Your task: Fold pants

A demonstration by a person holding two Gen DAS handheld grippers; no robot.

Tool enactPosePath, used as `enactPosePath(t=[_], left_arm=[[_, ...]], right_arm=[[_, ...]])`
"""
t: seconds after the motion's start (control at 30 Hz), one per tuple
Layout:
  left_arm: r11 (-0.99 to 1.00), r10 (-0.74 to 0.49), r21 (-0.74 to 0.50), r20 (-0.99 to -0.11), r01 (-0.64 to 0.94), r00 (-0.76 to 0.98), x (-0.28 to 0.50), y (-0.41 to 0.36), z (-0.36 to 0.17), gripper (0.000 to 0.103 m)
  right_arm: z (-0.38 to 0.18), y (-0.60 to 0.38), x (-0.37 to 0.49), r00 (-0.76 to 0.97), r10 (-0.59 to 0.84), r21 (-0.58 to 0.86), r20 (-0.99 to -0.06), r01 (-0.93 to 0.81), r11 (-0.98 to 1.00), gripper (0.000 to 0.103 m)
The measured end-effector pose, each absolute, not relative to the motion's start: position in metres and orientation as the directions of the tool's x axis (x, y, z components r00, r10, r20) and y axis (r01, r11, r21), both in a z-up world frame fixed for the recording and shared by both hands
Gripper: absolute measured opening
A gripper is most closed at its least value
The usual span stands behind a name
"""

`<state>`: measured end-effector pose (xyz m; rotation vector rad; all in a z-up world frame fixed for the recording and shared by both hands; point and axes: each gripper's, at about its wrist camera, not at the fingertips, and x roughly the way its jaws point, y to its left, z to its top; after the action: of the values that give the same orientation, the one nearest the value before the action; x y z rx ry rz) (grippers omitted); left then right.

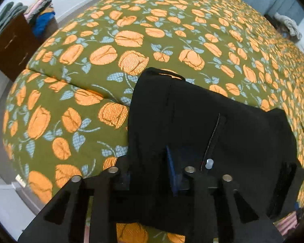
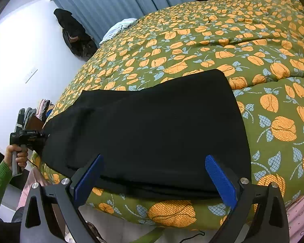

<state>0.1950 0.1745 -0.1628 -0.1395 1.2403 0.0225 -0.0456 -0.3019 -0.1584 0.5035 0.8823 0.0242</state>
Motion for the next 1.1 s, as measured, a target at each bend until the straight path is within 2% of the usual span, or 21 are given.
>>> enactPosePath(t=[0.07, 0.33, 0.47, 0.57, 0.77, 0.9, 1.1], left_arm=[[0.988, -0.063, -0.106, -0.942, -0.114, 0.329, 0.192, 0.177, -0.156, 0.019], [0.983, -0.078, -0.133, -0.926, -0.125, 0.369, 0.189, 0.164, -0.129, 0.015], [0.965, -0.178, -0.24, -0.897, -0.106, 0.405, 0.178, 0.153, -0.095, 0.013], [0.953, -0.258, -0.3, -0.867, -0.034, 0.427, 0.167, 0.126, -0.067, 0.012], [0.922, -0.387, -0.347, -0.825, 0.172, 0.411, 0.149, 0.041, -0.035, 0.011], [0.869, -0.484, -0.404, -0.815, 0.286, 0.318, 0.147, -0.028, -0.047, 0.01], [0.854, -0.47, -0.387, -0.86, 0.347, 0.199, 0.146, -0.134, -0.116, 0.011]], right_arm=[[-0.158, -0.302, -0.046, 0.646, 0.226, 0.437, -0.729, 0.184, 0.881, 0.1], [-0.157, -0.303, -0.049, 0.659, 0.23, 0.453, -0.716, 0.188, 0.871, 0.1], [-0.158, -0.304, -0.048, 0.661, 0.231, 0.462, -0.714, 0.196, 0.865, 0.1], [-0.158, -0.304, -0.047, 0.661, 0.233, 0.466, -0.713, 0.2, 0.862, 0.1], [-0.159, -0.303, -0.045, 0.66, 0.234, 0.468, -0.714, 0.202, 0.86, 0.1], [-0.159, -0.306, -0.046, 0.662, 0.233, 0.473, -0.712, 0.208, 0.856, 0.099], [-0.161, -0.314, -0.05, 0.671, 0.215, 0.481, -0.709, 0.238, 0.844, 0.1]])
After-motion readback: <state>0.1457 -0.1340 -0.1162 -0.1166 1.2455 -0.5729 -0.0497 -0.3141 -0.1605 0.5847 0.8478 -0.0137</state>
